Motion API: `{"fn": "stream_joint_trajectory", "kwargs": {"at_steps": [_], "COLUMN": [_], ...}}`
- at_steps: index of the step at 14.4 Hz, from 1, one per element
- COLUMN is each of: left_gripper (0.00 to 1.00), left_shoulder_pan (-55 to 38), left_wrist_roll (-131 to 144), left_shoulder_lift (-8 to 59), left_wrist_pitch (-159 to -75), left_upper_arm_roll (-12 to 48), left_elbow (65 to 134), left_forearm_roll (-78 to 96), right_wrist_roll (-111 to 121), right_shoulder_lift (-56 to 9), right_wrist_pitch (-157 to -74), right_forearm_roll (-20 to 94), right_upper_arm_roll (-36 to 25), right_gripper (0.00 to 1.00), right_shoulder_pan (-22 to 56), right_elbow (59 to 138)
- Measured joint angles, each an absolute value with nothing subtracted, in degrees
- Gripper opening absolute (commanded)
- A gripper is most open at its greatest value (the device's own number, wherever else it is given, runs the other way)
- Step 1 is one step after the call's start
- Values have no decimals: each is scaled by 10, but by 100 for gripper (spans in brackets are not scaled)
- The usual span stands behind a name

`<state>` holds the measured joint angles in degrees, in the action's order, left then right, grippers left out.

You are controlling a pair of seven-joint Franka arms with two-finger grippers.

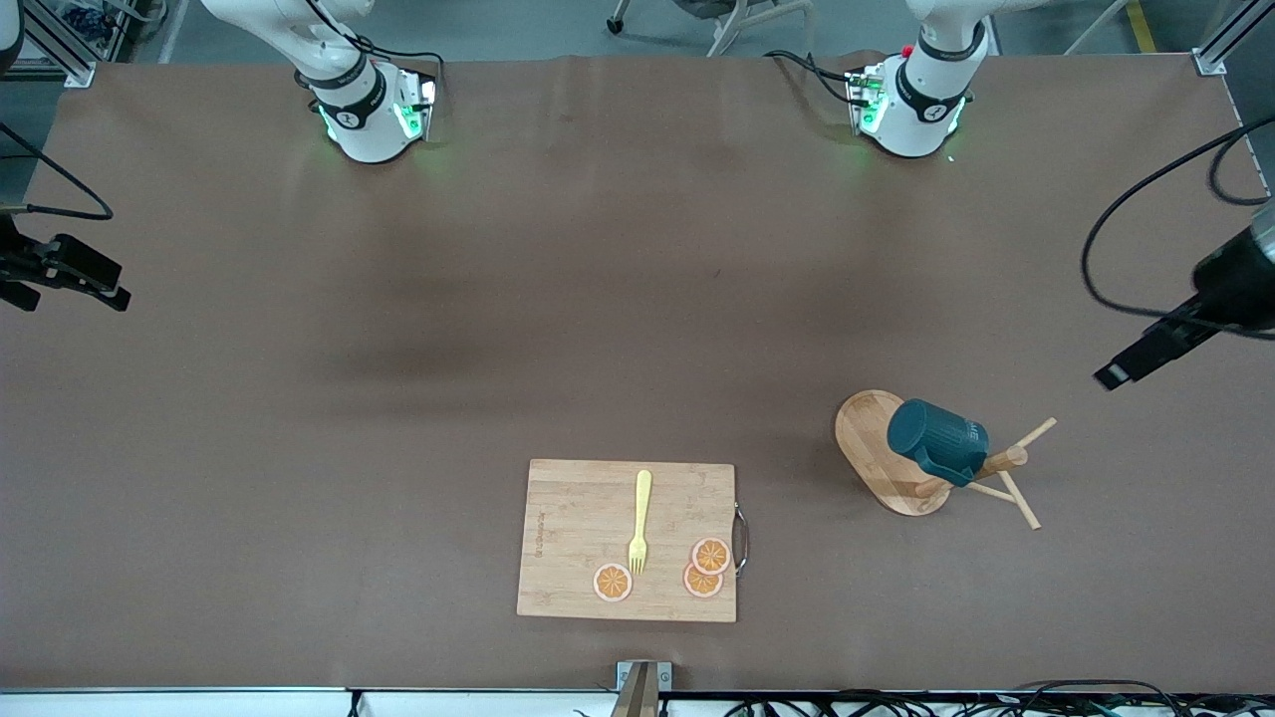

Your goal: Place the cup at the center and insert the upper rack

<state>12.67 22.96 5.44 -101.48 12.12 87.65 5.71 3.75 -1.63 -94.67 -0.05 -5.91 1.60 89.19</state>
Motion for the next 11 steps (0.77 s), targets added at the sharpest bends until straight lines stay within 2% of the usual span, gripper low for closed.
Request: {"fn": "stream_joint_trajectory", "kwargs": {"at_steps": [6, 11], "left_gripper": [100, 100], "left_shoulder_pan": [151, 139], "left_wrist_roll": [70, 30], "left_shoulder_lift": [1, -18], "left_wrist_pitch": [-905, -893], "left_upper_arm_roll": [124, 125], "left_elbow": [877, 877], "left_forearm_roll": [57, 57], "right_wrist_roll": [37, 37], "right_shoulder_lift": [-16, -16], "right_wrist_pitch": [-947, -947], "right_forearm_roll": [-1, -1], "right_upper_arm_roll": [-60, -60], "right_gripper": [100, 100], "right_shoulder_pan": [16, 16], "right_elbow": [892, 892]}}
